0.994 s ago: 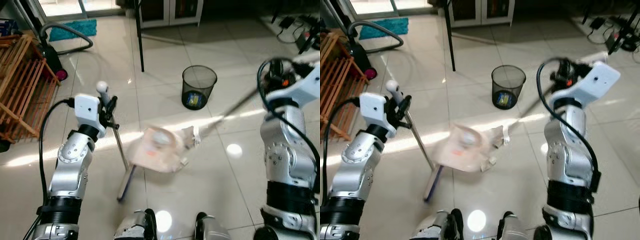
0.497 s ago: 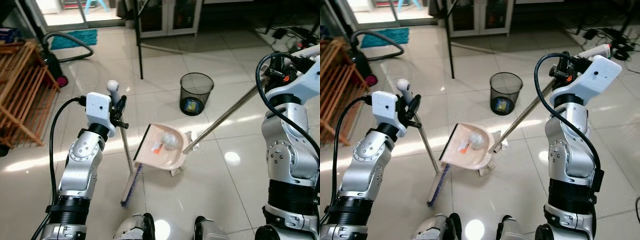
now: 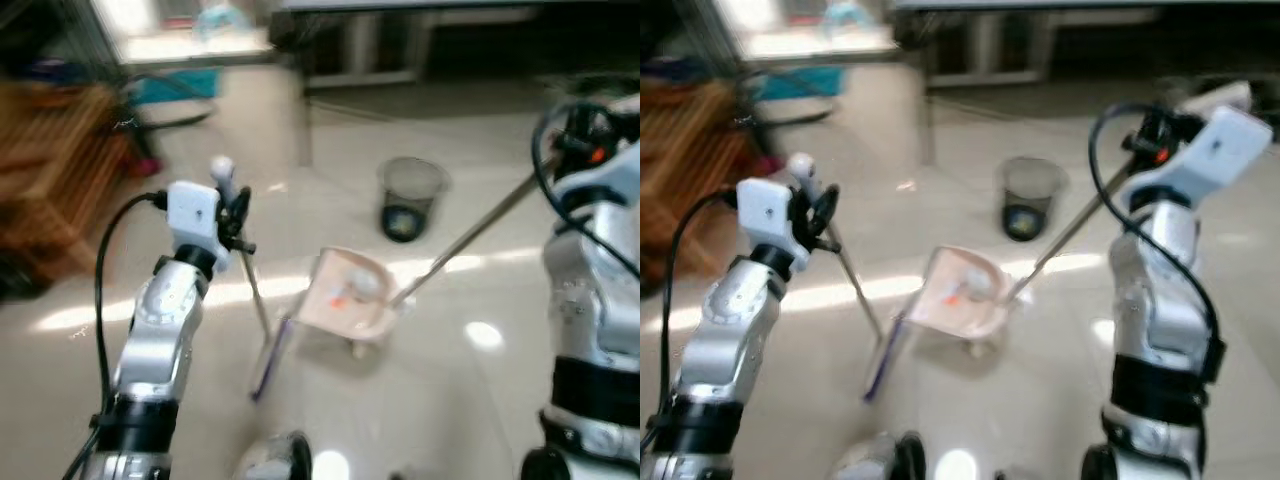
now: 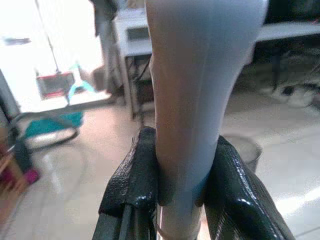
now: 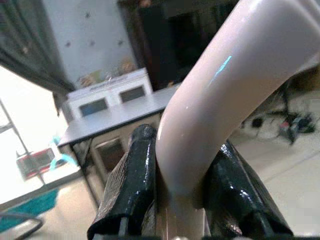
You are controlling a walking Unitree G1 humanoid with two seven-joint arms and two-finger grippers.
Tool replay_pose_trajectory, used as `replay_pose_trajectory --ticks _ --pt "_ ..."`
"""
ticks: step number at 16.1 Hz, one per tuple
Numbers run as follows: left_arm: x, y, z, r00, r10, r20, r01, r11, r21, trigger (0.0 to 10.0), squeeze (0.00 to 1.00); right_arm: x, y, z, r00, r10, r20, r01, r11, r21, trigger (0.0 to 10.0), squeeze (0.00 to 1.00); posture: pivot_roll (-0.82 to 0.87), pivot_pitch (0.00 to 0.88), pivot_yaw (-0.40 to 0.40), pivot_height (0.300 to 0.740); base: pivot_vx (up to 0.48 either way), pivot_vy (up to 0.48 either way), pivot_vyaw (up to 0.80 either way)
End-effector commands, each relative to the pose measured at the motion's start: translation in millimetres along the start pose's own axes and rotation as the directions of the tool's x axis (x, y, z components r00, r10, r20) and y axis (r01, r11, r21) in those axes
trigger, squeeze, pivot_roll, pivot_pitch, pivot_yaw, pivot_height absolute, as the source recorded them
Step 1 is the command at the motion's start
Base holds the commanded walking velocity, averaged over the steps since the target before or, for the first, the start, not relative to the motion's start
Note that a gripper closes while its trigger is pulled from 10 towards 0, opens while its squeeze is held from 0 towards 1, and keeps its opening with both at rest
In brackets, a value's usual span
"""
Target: Sweep floor
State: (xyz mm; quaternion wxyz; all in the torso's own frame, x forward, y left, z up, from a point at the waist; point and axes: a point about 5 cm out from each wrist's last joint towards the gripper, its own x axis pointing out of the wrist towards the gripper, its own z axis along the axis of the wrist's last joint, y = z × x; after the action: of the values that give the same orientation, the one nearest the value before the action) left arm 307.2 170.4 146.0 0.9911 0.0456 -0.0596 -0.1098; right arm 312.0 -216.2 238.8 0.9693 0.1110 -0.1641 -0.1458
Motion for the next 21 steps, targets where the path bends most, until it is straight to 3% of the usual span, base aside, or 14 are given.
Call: replay_pose_trajectory --ticks 1,4,16,21 --pt "2.8 4.6 8.3 1.000 0.003 0.023 -0.004 0.999 0.035 10.0 0.00 0.5 5.0 6.1 1.000 0.007 0.028 -0.008 1.000 0.029 10.0 0.00 0.01 0.063 0.067 0.740 0.360 0.000 0.80" --pt "0.0 4.4 6.7 1.000 0.002 0.015 -0.003 0.999 0.044 10.0 0.00 1.5 4.0 7.0 0.999 -0.005 0.036 0.004 0.999 0.039 10.0 0.00 0.01 0.059 0.064 0.740 0.365 0.000 0.80" --pt "-5.3 10.8 3.7 0.999 0.045 -0.001 -0.044 0.998 0.036 10.0 0.00 3.1 12.1 9.2 0.999 0.026 0.040 -0.029 0.997 0.076 10.0 0.00 0.03 0.064 0.054 0.740 0.367 0.000 0.00" --pt "0.0 9.2 8.0 0.999 0.031 0.010 -0.031 0.998 0.046 10.0 0.00 -0.4 12.5 3.9 0.999 0.029 0.027 -0.032 0.993 0.112 10.0 0.00 0.04 0.045 0.056 0.740 0.365 0.000 0.00"
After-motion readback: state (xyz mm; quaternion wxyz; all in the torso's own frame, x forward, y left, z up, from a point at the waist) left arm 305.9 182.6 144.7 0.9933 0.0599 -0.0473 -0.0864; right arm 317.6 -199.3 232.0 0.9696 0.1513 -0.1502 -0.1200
